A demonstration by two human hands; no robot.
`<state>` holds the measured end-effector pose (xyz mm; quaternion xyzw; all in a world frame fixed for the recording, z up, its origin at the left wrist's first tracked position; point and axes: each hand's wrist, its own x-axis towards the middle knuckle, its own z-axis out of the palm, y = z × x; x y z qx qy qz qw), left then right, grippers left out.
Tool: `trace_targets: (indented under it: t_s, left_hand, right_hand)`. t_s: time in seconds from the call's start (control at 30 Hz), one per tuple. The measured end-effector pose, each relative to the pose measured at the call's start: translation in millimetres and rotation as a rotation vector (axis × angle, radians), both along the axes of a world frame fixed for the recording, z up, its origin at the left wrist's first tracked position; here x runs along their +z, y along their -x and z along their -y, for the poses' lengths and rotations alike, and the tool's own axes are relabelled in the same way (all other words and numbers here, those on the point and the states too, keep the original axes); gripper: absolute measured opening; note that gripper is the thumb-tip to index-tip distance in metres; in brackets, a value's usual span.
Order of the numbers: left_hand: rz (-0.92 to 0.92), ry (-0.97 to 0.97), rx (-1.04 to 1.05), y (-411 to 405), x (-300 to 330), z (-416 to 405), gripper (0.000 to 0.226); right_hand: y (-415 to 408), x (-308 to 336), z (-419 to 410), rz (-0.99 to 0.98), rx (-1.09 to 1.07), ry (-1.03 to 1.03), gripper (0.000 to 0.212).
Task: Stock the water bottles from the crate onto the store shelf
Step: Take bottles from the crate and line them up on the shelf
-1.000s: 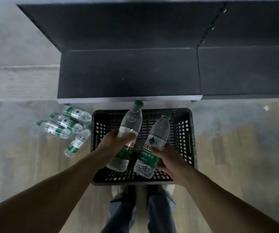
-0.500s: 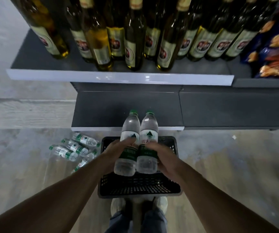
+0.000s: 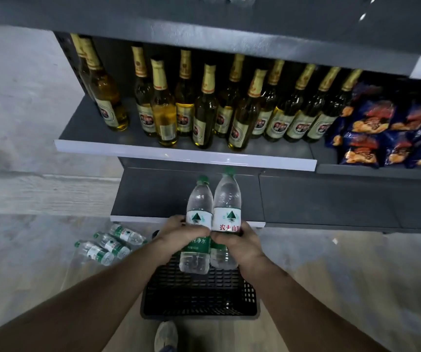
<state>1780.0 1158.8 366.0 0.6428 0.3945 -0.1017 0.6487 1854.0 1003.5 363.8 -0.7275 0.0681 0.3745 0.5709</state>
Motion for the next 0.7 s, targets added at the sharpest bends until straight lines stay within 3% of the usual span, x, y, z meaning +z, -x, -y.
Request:
trace_targets:
  t_s: [0.13, 0.5, 0.7]
  left_hand:
    - [0.053, -0.118, 0.009, -5.0, 32.0, 18.9, 0.051]
    - [0.23, -0.42, -0.002, -23.8, 188.1, 57.0, 0.06]
    - [0.424, -0.531, 0.046, -38.6, 287.0, 72.9, 0.057]
  right_hand:
    - [-9.8, 38.6, 16.2, 0.102, 0.031, 0.037, 0.053]
    - [-23.3, 180.8, 61.1, 0.34, -0.003, 0.039, 0.05]
    - [-46.8, 279.8, 75.8, 0.552, 0.008, 0.024, 0.046]
